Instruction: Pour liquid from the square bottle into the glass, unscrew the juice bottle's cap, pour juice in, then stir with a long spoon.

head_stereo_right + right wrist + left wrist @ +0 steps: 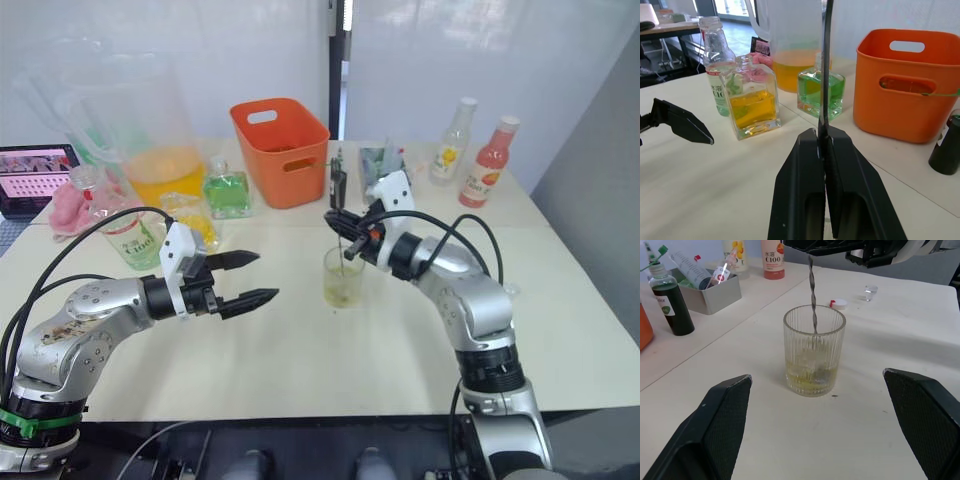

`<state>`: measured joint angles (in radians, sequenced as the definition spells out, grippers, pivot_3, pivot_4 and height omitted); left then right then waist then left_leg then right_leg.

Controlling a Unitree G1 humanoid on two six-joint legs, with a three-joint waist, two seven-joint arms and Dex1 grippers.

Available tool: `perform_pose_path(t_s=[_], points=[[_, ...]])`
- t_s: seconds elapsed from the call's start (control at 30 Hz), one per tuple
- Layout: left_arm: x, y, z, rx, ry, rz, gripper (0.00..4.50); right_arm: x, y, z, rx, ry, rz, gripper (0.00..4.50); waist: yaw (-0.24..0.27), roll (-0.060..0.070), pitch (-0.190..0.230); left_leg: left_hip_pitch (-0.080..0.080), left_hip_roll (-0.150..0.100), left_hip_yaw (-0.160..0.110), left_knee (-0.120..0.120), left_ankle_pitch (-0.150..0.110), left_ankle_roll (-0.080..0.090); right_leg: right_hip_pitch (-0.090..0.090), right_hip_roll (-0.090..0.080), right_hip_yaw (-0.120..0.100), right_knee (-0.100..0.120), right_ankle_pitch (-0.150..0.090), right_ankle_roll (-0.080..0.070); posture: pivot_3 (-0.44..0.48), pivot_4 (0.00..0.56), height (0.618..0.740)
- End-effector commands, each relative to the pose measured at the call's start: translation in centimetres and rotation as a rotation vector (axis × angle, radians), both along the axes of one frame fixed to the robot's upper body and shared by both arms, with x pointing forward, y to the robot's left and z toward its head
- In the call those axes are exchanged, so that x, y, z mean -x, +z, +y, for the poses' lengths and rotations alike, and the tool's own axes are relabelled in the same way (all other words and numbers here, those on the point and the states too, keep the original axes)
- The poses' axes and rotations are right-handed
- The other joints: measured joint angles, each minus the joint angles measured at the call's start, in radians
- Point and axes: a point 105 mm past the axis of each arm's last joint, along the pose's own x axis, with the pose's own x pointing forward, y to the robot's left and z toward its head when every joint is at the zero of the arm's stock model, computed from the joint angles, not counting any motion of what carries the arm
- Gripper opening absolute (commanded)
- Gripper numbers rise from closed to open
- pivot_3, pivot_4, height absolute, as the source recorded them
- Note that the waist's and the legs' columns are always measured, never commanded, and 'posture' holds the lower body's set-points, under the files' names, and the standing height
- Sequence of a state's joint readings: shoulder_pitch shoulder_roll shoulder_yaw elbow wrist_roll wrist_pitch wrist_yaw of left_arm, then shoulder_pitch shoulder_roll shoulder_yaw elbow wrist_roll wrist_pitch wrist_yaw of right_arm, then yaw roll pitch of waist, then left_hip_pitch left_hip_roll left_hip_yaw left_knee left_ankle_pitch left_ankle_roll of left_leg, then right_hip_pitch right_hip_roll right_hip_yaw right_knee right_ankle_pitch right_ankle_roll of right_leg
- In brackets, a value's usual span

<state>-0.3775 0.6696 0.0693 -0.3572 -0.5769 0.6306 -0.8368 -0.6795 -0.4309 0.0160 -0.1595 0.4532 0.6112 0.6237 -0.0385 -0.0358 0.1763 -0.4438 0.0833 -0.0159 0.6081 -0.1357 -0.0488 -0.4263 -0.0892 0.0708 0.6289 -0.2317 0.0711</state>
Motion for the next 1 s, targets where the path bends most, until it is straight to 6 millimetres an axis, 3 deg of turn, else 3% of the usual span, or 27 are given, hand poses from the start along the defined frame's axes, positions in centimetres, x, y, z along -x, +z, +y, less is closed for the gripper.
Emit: perform_pose_path(t_s=[0.03,0.2,0.33,0.53,0.77,1.0], points=[[0.1,0.7,-0.2,0.002,-0.011,-0.047,4.45,-0.2,0.9,-0.8,0.014,-0.028,-0.049,0.00,0.002,0.000,0.000,0.000,0.000,0.000,0.000,0.000,0.000,0.000,0.000,0.000,0.000,0.000,0.000,0.000,0.150,0.738],[-0.1,0.7,-0.2,0.000,-0.009,-0.055,4.45,-0.7,1.8,-0.8,-0.037,-0.044,-0.077,0.00,0.001,0.000,0.000,0.001,0.000,0.000,0.000,0.000,0.000,0.001,0.000,0.000,0.000,0.000,0.000,0.000,0.150,0.738],[-0.2,0.7,-0.1,-0.002,0.007,-0.061,4.45,-1.0,1.3,-0.5,0.019,-0.047,-0.096,0.00,0.001,0.000,0.000,0.001,0.000,0.000,0.000,0.000,0.000,0.001,0.000,0.000,0.000,0.000,0.000,0.000,0.150,0.738],[-0.5,0.6,-0.1,-0.003,0.018,-0.060,4.45,-1.0,1.9,0.8,-0.032,-0.006,-0.120,0.00,0.000,0.000,0.000,0.001,0.000,0.000,0.000,0.000,0.000,0.001,0.000,0.000,0.000,0.000,0.000,0.000,0.150,0.738],[-0.9,0.3,0.0,-0.021,0.036,-0.069,4.45,0.2,2.2,2.4,-0.087,0.095,-0.069,0.00,0.000,0.000,0.000,0.001,0.000,0.000,0.000,0.000,0.000,0.001,0.000,0.000,0.000,0.000,0.000,0.000,0.150,0.738],[-1.4,0.5,-0.1,-0.009,0.046,-0.089,4.45,1.1,2.4,2.6,-0.108,0.127,-0.028,0.00,0.000,0.000,0.000,0.001,0.000,0.000,0.000,0.000,0.000,0.001,0.000,0.000,0.000,0.000,0.000,0.000,0.150,0.738]])
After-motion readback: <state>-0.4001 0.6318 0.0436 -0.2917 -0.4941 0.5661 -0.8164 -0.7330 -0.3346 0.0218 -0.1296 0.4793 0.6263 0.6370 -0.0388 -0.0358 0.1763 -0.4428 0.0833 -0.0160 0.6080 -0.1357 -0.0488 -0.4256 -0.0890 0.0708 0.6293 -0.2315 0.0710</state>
